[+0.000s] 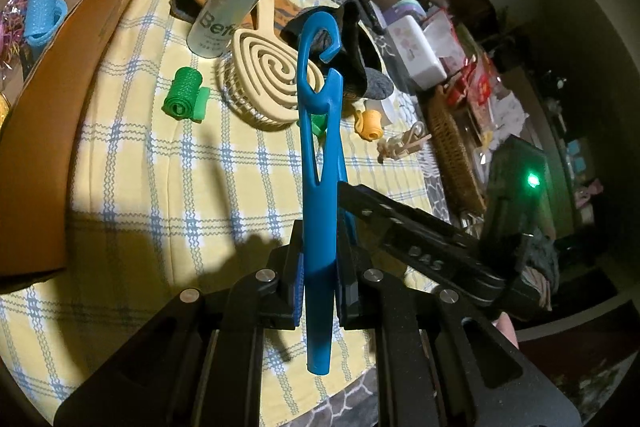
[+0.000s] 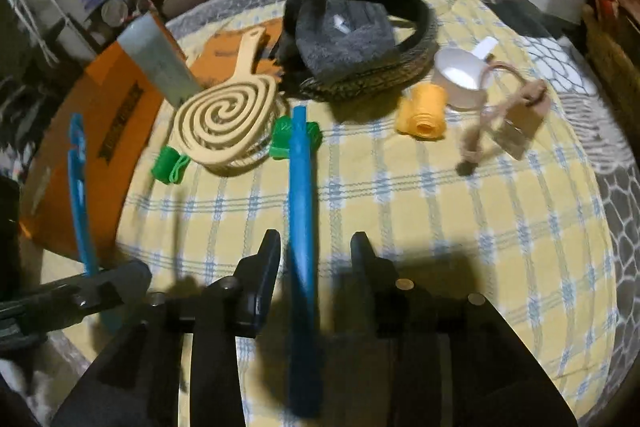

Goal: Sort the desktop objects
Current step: 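Lift the blue hanger and blue rod and carry them toward the orange box, then lower the blue hanger into the box and open left tool while right tool carries the rod, then lower the blue rod into the orange box and open the right tool, then move the right tool to a green hair roller and grasp it, then grasp another green hair roller with left tool while right tool holds its roller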

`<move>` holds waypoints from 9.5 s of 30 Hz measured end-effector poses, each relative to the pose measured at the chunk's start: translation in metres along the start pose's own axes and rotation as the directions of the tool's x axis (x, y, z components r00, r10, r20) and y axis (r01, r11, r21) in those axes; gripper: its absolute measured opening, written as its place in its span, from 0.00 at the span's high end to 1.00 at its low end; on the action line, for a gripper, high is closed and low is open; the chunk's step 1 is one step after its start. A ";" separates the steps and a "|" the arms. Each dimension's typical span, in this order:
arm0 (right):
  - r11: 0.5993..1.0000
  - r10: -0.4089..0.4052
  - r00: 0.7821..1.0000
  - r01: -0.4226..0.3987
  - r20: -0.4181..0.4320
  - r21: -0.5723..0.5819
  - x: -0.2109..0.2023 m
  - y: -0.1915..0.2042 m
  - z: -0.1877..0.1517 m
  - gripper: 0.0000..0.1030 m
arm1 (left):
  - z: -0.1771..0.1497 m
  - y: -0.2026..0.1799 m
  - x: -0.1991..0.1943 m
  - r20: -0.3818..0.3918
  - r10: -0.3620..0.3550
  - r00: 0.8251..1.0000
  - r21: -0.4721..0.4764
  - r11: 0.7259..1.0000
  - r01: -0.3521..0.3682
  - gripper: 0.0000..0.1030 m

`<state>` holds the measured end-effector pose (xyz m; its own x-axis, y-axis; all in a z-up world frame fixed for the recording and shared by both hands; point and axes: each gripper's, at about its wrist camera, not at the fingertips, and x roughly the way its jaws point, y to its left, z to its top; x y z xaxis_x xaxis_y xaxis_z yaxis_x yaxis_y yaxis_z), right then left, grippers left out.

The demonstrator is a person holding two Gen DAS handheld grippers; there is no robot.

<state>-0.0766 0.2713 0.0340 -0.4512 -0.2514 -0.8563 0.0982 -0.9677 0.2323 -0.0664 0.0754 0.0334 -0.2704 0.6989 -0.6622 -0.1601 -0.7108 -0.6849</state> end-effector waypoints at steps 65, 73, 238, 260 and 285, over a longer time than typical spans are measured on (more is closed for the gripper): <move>0.928 0.251 0.967 -0.254 0.047 0.273 0.039 0.070 0.055 0.58 | 0.051 0.063 -0.146 0.206 0.050 0.977 0.015 0.998 -0.054 0.89; 0.941 0.228 0.973 -0.227 0.026 0.249 0.040 0.083 0.055 0.60 | 0.056 0.067 -0.143 0.194 0.066 0.979 0.013 0.997 -0.070 0.89; 0.973 0.198 0.973 -0.210 0.119 0.101 -0.012 0.049 0.066 0.18 | 0.054 0.008 -0.134 0.300 0.143 0.943 0.141 0.971 -0.192 0.12; 0.995 0.101 0.995 -0.101 -0.029 0.002 0.070 0.127 0.058 0.56 | 0.051 0.029 -0.150 0.295 0.145 0.944 0.087 0.980 -0.178 0.12; 0.964 0.240 0.963 -0.251 0.121 0.085 0.011 0.089 0.060 0.75 | 0.049 0.006 -0.133 0.297 0.129 0.946 0.131 0.976 -0.174 0.12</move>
<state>-0.1256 0.1838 0.0732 -0.5181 -0.4717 -0.7135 0.1323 -0.8684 0.4780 -0.0777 -0.0257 0.1321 -0.5583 0.5462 -0.6244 -0.2333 -0.8257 -0.5136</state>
